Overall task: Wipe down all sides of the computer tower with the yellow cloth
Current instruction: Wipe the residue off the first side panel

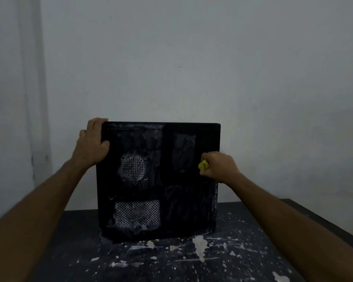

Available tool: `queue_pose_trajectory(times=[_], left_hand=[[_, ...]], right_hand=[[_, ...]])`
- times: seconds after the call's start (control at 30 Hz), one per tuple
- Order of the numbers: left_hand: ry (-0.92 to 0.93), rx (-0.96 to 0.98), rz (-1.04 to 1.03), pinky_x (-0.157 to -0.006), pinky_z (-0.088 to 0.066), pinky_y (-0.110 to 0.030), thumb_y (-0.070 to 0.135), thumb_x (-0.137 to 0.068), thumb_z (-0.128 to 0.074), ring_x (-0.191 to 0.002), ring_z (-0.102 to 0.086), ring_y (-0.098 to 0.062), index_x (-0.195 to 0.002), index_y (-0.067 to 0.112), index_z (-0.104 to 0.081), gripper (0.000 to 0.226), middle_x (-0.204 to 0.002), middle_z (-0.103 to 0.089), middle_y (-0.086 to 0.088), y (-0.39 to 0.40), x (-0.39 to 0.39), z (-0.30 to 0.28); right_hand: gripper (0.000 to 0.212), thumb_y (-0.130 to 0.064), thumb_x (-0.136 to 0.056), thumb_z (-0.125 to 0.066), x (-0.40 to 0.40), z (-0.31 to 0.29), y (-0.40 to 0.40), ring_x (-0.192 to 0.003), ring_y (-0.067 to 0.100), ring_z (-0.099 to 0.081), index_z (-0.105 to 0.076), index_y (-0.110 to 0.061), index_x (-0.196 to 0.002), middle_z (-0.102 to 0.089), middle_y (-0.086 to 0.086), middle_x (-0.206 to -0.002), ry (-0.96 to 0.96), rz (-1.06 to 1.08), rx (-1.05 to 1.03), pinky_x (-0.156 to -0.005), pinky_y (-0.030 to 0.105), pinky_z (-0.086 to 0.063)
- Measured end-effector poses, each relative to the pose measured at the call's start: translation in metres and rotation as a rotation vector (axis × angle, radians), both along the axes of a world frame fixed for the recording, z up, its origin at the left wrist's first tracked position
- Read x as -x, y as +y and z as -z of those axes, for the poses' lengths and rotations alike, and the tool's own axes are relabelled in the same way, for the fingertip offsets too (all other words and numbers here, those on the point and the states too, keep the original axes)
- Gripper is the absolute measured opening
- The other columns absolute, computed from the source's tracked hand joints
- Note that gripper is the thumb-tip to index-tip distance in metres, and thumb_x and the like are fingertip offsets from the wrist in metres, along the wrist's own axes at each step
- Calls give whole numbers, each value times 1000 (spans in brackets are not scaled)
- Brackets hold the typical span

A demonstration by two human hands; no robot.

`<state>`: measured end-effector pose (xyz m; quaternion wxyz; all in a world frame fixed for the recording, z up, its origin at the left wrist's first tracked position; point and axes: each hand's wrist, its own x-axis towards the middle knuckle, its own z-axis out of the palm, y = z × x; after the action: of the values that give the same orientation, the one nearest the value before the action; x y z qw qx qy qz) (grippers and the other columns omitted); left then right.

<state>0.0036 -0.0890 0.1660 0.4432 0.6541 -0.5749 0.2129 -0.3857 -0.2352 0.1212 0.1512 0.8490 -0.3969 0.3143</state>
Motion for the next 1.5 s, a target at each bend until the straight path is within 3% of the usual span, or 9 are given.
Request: queue_pose_trajectory(times=[0.07,0.2,0.47,0.6,0.7,0.83,0.97,1.33,1.5], left_hand=[[5,2,-4,-107,-36,-58,27,-74,-43,-123,-45,-46,-148,21,-35,75,-152,-33,-3,0,1,0],[1,10,-2,-107,-36,-58,26,-74,-43,-123,-45,-46,-147,21,-35,74,-151,-33,-3,0,1,0],[-13,17,9,-107,-37,-59,27,-74,-43,-124,-46,-45,-146,21,-36,73,-151,-34,-3,-3,-2,1],[-3,28,3,-107,-36,-55,28,-73,-43,-122,-46,-44,-147,20,-37,74,-150,-34,-5,-4,-1,2],[-13,25,8,-108,-34,-53,28,-74,-43,-124,-47,-43,-147,17,-37,74,-149,-36,-8,-4,-2,0],[-5,17,7,-106,-36,-56,30,-74,-43,-124,-46,-44,-147,20,-36,74,-150,-35,-5,-4,-3,1],[-10,12,12,-105,-37,-56,30,-74,-43,-123,-46,-45,-147,19,-36,74,-150,-34,-5,-3,-2,0],[-9,19,9,-106,-37,-58,30,-74,-43,-123,-45,-44,-146,22,-36,73,-150,-33,-3,-2,-3,0],[-7,13,10,-106,-36,-55,29,-75,-43,-122,-45,-44,-147,21,-35,74,-151,-33,-3,-3,-2,1]], right_hand=[[22,-33,-80,-72,2,3,-3,-72,22,-58,-60,-17,-89,-59,-1,-85,-121,7,61,-59,33,-48],[22,-36,-80,-70,-2,13,0,-78,22,-62,-59,-22,-93,-61,-2,-90,81,-31,8,-63,32,-50],[22,-37,-77,-71,-1,21,2,-75,22,-61,-60,-21,-88,-60,-3,-85,4,-17,-8,-61,33,-51],[24,-34,-80,-73,-6,13,0,-73,23,-58,-61,-17,-91,-61,1,-88,-190,-18,40,-61,36,-51],[26,-40,-80,-74,-13,11,4,-82,24,-64,-63,-21,-95,-64,1,-94,67,-29,-25,-67,35,-52],[25,-35,-77,-76,-14,4,0,-73,22,-58,-62,-17,-86,-62,1,-84,-209,-8,-5,-61,32,-45],[24,-38,-76,-74,-19,7,8,-79,24,-63,-58,-22,-85,-60,-2,-85,13,-28,-51,-64,33,-49],[23,-34,-78,-74,-22,-8,4,-74,23,-60,-62,-17,-88,-62,1,-86,-267,-10,35,-64,37,-52],[24,-39,-77,-74,-21,-21,10,-80,25,-64,-63,-21,-87,-64,1,-86,-67,9,-17,-68,36,-54]])
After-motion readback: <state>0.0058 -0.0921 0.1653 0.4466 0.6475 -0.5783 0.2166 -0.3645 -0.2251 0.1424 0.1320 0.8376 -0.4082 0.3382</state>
